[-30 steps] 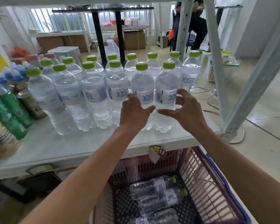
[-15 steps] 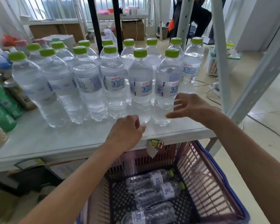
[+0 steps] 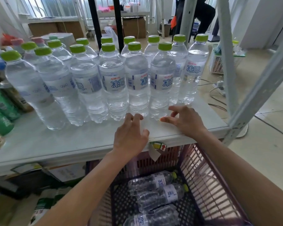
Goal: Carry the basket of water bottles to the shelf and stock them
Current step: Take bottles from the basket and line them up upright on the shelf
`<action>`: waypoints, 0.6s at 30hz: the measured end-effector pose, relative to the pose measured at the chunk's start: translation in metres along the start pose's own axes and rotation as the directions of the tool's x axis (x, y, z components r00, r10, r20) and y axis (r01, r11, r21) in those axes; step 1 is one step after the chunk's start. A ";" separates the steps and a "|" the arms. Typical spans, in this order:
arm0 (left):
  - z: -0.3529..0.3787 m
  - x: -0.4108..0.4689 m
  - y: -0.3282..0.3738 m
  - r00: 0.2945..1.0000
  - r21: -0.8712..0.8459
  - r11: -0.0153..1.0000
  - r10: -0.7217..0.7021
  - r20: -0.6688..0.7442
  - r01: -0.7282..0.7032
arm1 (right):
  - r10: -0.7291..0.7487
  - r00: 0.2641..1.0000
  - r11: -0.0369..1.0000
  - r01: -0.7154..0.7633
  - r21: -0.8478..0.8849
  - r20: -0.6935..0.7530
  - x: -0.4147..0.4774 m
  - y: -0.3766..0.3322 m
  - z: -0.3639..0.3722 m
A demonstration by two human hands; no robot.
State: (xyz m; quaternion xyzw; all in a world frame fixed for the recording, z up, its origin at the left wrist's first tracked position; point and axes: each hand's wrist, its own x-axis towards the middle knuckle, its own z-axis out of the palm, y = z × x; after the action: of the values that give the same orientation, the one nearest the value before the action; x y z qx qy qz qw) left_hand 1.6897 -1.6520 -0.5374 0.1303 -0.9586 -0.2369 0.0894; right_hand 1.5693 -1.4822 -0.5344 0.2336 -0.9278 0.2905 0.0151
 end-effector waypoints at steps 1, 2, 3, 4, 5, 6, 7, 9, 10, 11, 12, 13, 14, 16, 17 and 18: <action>0.002 0.000 -0.001 1.000 0.013 1.000 0.004 -0.003 -0.004 | -0.004 1.000 0.999 0.004 -0.037 -0.005 0.000 0.000 0.001; 0.004 0.000 -0.001 1.000 0.023 1.000 0.011 -0.010 -0.011 | -0.005 1.000 0.998 0.004 -0.066 -0.009 0.001 0.000 0.002; 0.004 0.001 -0.002 1.000 0.030 0.999 0.018 -0.017 -0.017 | -0.007 1.000 0.995 0.006 -0.097 -0.012 0.002 -0.001 0.004; 0.004 0.001 -0.002 1.000 0.039 0.999 0.020 -0.021 -0.019 | -0.008 1.000 0.992 0.007 -0.123 -0.013 0.003 0.000 0.005; 0.005 0.001 -0.002 1.000 0.048 0.999 0.019 -0.023 -0.018 | -0.008 1.000 0.989 0.006 -0.147 -0.013 0.005 0.001 0.007; 0.006 0.002 -0.003 1.000 0.051 0.999 0.014 -0.020 -0.013 | -0.006 1.000 0.987 0.004 -0.163 -0.011 0.005 0.001 0.008; 0.008 0.001 -0.003 1.000 0.043 0.999 0.008 -0.022 -0.007 | -0.005 1.000 0.984 0.004 -0.177 -0.006 0.005 0.001 0.009; 0.007 -0.002 0.000 0.999 -0.010 1.000 0.003 -0.041 -0.004 | 0.004 1.000 0.985 -0.002 -0.174 0.012 0.001 -0.003 0.009; 0.004 -0.009 0.001 0.997 -0.090 0.996 0.003 -0.074 -0.010 | 0.029 0.999 0.991 -0.027 -0.132 0.018 -0.002 -0.006 0.007; 0.002 -0.020 0.001 0.993 -0.195 0.980 0.022 -0.119 -0.045 | 0.062 0.998 0.996 -0.062 -0.065 0.011 -0.006 -0.009 0.003; 0.000 -0.036 0.000 0.984 -0.277 0.953 0.080 -0.162 -0.123 | 0.089 0.996 0.996 -0.089 0.018 0.004 -0.011 -0.013 -0.001; 0.001 -0.054 -0.004 0.967 -0.315 0.921 0.175 -0.184 -0.227 | 0.095 0.995 0.988 -0.096 0.121 0.012 -0.019 -0.016 -0.006; 0.004 -0.073 -0.008 0.944 -0.334 0.884 0.295 -0.147 -0.328 | 0.079 0.995 0.967 -0.091 0.236 0.059 -0.028 -0.018 -0.014; 0.025 -0.110 -0.026 0.863 -0.294 0.847 0.492 0.118 -0.443 | -0.045 0.936 0.907 -0.108 0.406 0.350 -0.046 -0.020 -0.030; 0.040 -0.122 -0.036 0.809 -0.206 0.868 0.497 0.315 -0.453 | -0.119 0.833 0.883 -0.160 0.442 0.540 -0.056 -0.021 -0.035; 0.059 -0.130 -0.049 0.755 -0.094 0.903 0.404 0.516 -0.419 | -0.161 0.678 0.882 -0.227 0.413 0.717 -0.065 -0.023 -0.034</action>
State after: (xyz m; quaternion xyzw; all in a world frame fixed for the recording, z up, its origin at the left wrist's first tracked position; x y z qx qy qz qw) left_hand 1.8095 -1.6309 -0.6269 -0.1521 -0.9541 -0.2245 -0.1271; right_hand 1.6333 -1.4523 -0.5042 0.3090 -0.7596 0.3883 -0.4205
